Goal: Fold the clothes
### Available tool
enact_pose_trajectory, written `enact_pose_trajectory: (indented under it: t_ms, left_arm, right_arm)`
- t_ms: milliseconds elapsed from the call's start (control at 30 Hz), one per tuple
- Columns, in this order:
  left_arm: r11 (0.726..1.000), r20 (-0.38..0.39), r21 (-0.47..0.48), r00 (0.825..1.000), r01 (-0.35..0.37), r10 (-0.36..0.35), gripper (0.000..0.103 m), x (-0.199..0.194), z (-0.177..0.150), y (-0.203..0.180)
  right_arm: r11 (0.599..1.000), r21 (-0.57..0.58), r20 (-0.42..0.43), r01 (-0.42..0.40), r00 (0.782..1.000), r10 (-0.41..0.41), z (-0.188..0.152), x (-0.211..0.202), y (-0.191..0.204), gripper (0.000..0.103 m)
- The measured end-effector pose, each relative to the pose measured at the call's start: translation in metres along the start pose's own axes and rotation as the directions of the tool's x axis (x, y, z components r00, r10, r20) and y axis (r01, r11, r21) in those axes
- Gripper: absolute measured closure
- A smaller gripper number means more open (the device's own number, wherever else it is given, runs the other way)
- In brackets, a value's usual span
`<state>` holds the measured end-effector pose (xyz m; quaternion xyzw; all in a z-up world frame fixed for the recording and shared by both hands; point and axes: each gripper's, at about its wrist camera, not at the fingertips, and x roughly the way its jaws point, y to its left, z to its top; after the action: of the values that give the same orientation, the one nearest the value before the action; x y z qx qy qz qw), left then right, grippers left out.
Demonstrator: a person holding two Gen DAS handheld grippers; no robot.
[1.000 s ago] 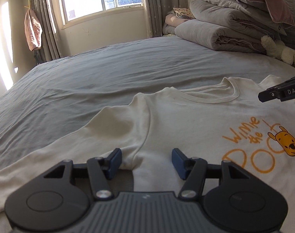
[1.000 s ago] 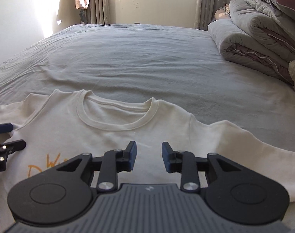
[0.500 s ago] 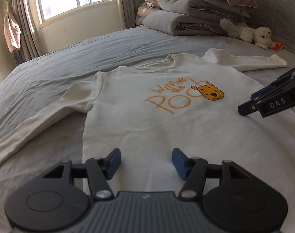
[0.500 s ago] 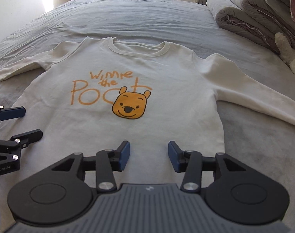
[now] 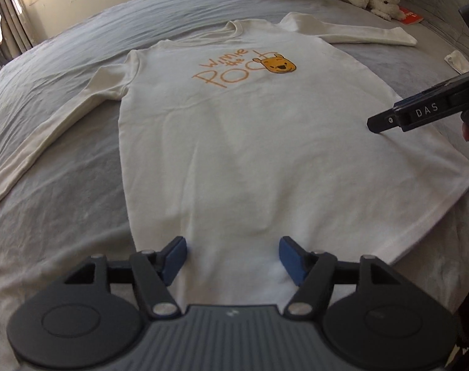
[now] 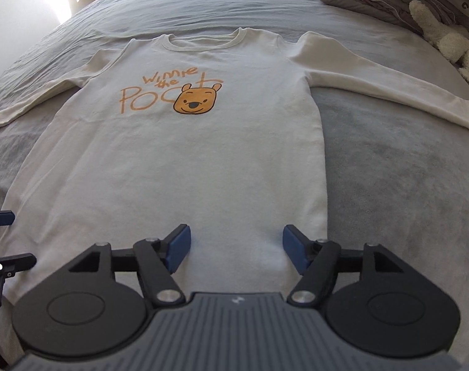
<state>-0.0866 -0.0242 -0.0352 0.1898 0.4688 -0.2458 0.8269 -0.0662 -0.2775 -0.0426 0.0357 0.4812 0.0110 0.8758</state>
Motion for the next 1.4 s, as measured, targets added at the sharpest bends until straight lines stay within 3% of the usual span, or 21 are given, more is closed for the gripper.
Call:
enact_pose_trajectory:
  t_ms: [67, 167, 300, 433, 633, 767, 900, 1000, 1167, 1300, 1400]
  left_arm:
    - [0.999, -0.028, 0.044, 1.0, 0.011, -0.01, 0.034, -0.006, 0.001, -0.005]
    - [0.998, -0.006, 0.054, 1.0, 0.027, -0.027, 0.031, -0.015, 0.008, -0.007]
    - [0.998, 0.032, 0.004, 0.998, 0.059, -0.059, 0.022, -0.016, 0.024, -0.002]
    - [0.997, 0.048, -0.055, 0.997, 0.055, -0.053, 0.021, -0.005, 0.042, 0.007]
    - [0.981, 0.07, -0.187, 0.997, 0.051, -0.038, 0.017, 0.02, 0.066, 0.031]
    - [0.972, 0.137, -0.234, 0.99, 0.024, 0.009, 0.017, 0.035, 0.069, 0.04]
    - [0.974, 0.238, -0.226, 0.97, -0.003, 0.058, 0.017, 0.04, 0.073, 0.044]
    - [0.963, 0.306, -0.269, 0.95, 0.022, 0.064, 0.016, 0.041, 0.075, 0.053]
    - [0.954, 0.38, -0.299, 0.921, 0.031, 0.089, 0.008, 0.047, 0.075, 0.061]
    - [0.954, 0.399, -0.29, 0.916, 0.075, 0.049, 0.004, 0.052, 0.076, 0.065]
    - [0.948, 0.387, -0.307, 0.921, 0.087, 0.04, 0.004, 0.058, 0.078, 0.069]
  right_arm:
    - [0.999, -0.027, -0.06, -0.022, 0.998, 0.02, -0.001, -0.002, -0.002, 0.023]
    - [0.998, -0.032, -0.106, -0.049, 0.993, 0.046, 0.0, -0.007, -0.006, 0.022]
    - [0.998, 0.009, -0.055, -0.066, 0.996, 0.066, 0.014, -0.023, -0.018, 0.022]
    - [0.994, 0.103, -0.002, -0.026, 1.0, 0.027, 0.044, -0.03, -0.04, 0.021]
    - [0.968, 0.25, 0.026, 0.006, 1.0, -0.013, 0.079, -0.016, -0.073, 0.02]
    - [0.94, 0.34, 0.026, 0.03, 0.999, -0.041, 0.085, 0.007, -0.095, 0.02]
    - [0.901, 0.435, 0.098, 0.011, 0.993, -0.06, 0.082, 0.023, -0.118, 0.02]
    - [0.877, 0.48, 0.141, 0.019, 0.985, -0.098, 0.085, 0.028, -0.135, 0.02]
    - [0.8, 0.593, 0.282, -0.088, 0.954, -0.105, 0.073, 0.035, -0.174, 0.022]
    - [0.737, 0.661, 0.347, -0.142, 0.928, -0.132, 0.067, 0.037, -0.197, 0.026]
    - [0.666, 0.727, 0.371, -0.167, 0.911, -0.178, 0.068, 0.039, -0.213, 0.027]
